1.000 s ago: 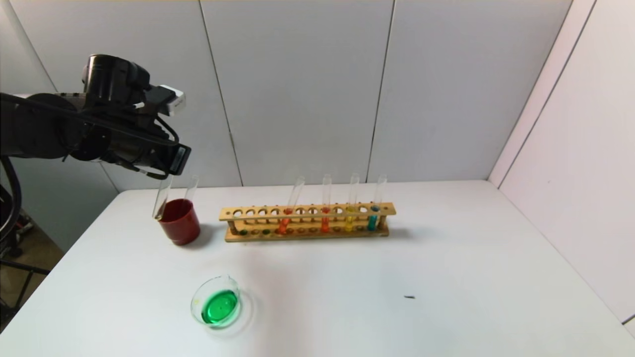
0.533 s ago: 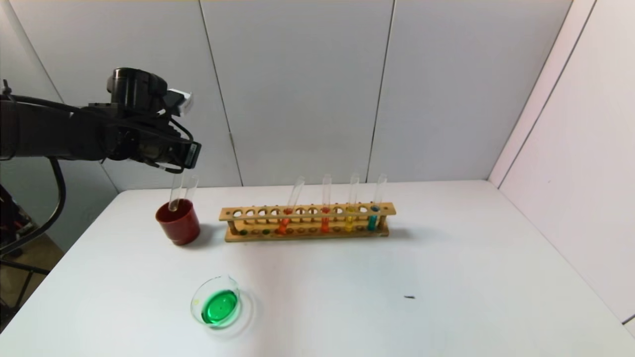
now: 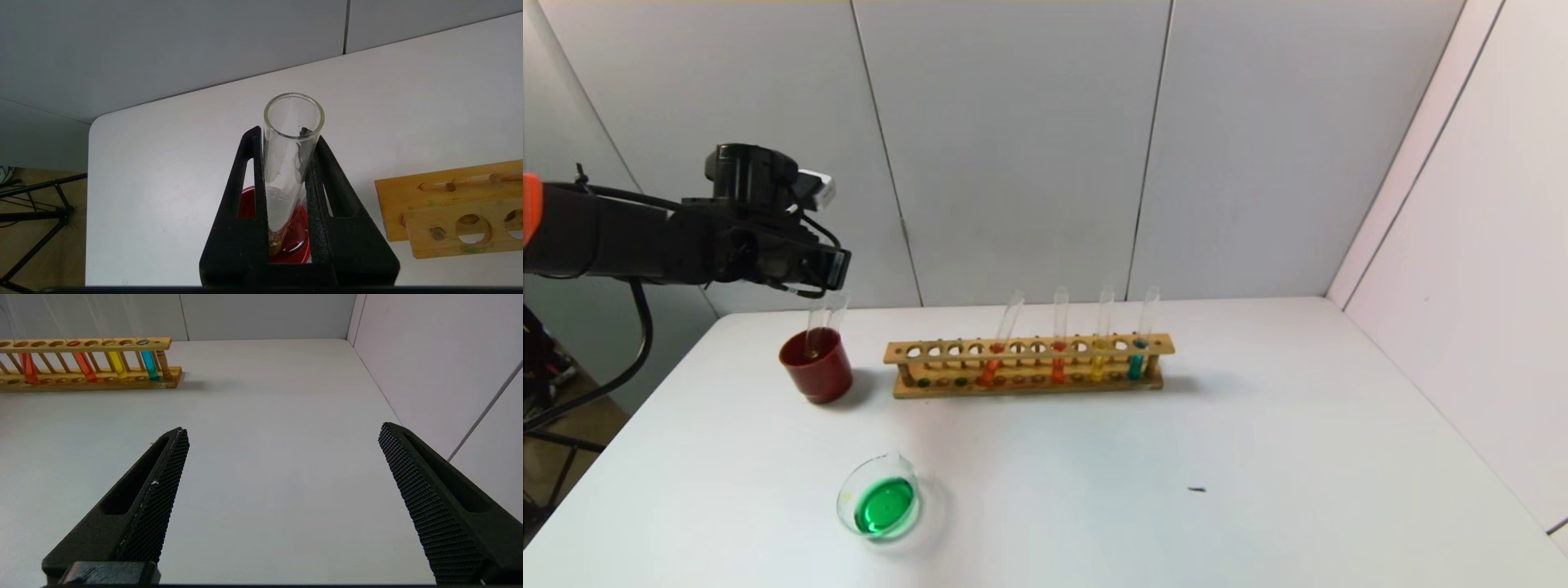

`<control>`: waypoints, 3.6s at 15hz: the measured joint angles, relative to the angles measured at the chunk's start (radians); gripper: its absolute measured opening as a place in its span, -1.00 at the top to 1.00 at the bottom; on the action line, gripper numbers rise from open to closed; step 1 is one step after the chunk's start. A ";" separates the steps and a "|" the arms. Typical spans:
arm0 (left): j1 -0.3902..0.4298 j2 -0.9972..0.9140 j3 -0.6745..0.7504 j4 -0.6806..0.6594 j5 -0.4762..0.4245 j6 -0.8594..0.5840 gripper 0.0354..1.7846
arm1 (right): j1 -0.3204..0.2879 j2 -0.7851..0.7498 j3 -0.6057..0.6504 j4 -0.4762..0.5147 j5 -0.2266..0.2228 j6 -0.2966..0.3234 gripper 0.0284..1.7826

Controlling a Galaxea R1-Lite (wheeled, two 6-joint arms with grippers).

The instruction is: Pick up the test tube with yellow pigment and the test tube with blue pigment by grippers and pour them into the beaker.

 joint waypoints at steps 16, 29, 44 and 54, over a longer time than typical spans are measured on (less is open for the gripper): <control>0.008 -0.046 0.165 -0.150 0.001 0.008 -0.32 | 0.000 0.000 0.000 0.000 0.000 0.000 -0.91; 0.020 -0.533 0.427 -0.119 0.007 0.015 -0.95 | 0.000 0.000 0.000 0.000 0.000 0.000 -0.91; 0.050 -1.617 0.941 0.295 0.001 -0.005 -0.95 | 0.000 0.000 0.000 0.000 0.000 0.000 -0.91; 0.057 -1.991 1.403 0.106 -0.133 -0.072 -0.95 | 0.000 0.000 0.000 0.000 0.000 0.000 -0.91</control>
